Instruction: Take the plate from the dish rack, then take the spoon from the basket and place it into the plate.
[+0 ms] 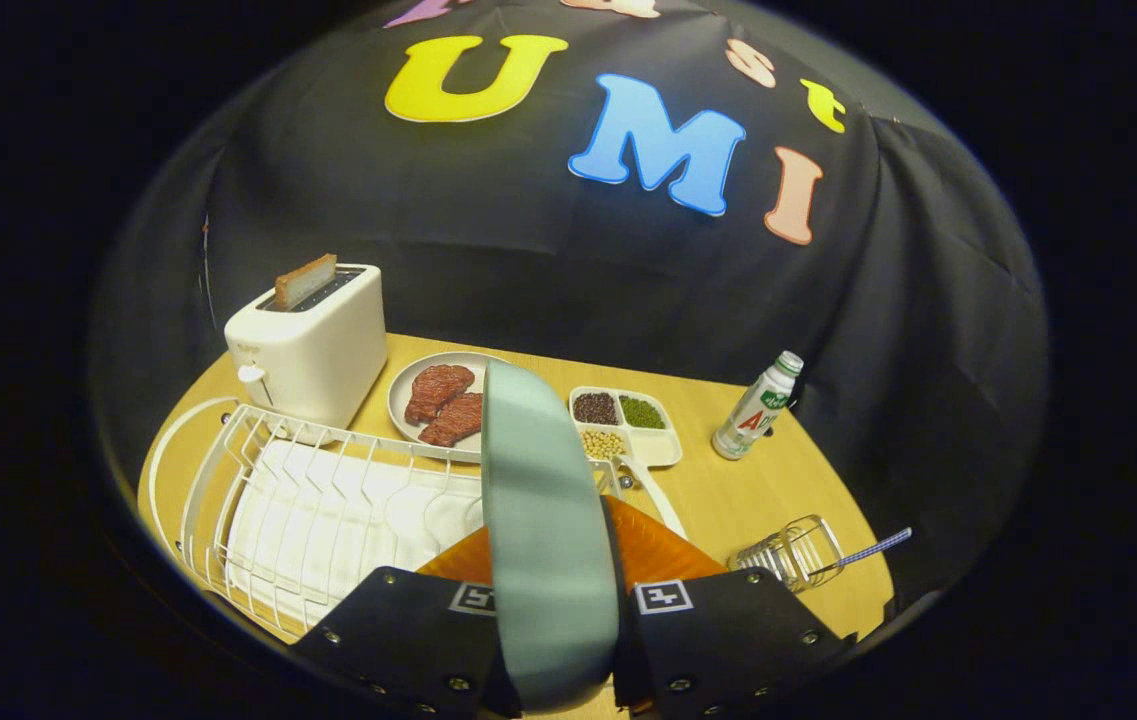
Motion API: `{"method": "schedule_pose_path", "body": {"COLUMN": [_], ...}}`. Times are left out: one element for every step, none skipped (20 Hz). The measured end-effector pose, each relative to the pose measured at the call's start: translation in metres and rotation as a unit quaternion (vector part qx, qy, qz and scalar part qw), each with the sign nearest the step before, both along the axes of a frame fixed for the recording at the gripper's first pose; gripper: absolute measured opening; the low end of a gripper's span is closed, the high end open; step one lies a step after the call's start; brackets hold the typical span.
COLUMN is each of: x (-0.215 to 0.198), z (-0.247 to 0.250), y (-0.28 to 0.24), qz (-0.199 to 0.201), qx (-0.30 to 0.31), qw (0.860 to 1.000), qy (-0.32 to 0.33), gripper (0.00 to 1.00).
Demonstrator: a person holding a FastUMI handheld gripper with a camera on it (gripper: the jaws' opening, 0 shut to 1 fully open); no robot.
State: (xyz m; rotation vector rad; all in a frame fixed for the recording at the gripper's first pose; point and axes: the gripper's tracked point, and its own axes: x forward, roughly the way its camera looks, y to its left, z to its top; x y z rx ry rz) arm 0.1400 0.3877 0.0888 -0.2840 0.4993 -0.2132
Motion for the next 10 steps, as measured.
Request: {"method": "schedule_pose_path", "body": {"x": [-0.003,-0.004,-0.007,-0.012,-0.019,-0.026,-0.034,-0.044,-0.053,-0.063], "z": [0.007,0.012,0.015,0.019,0.022,0.025,0.029,0.035,0.039,0.044], "y": [-0.001,0.001,0.003,0.003,0.002,0.001,-0.003,-0.006,-0.01,-0.014], "qz": [-0.001,0.002,0.005,0.006,0.004,0.003,-0.001,-0.005,-0.007,-0.009], "qx": [-0.015,-0.022,-0.027,-0.029,-0.028,-0.027,-0.026,-0.026,-0.027,-0.024], "qw": [1.0,1.0,1.0,0.999,0.999,1.0,1.0,0.999,0.999,0.999], "qy": [-0.008,-0.01,-0.011,-0.013,-0.014,-0.015,-0.018,-0.021,-0.022,-0.024], "gripper": [0.32,0.32,0.32,0.32,0.32,0.32,0.32,0.32,0.32,0.32]}}
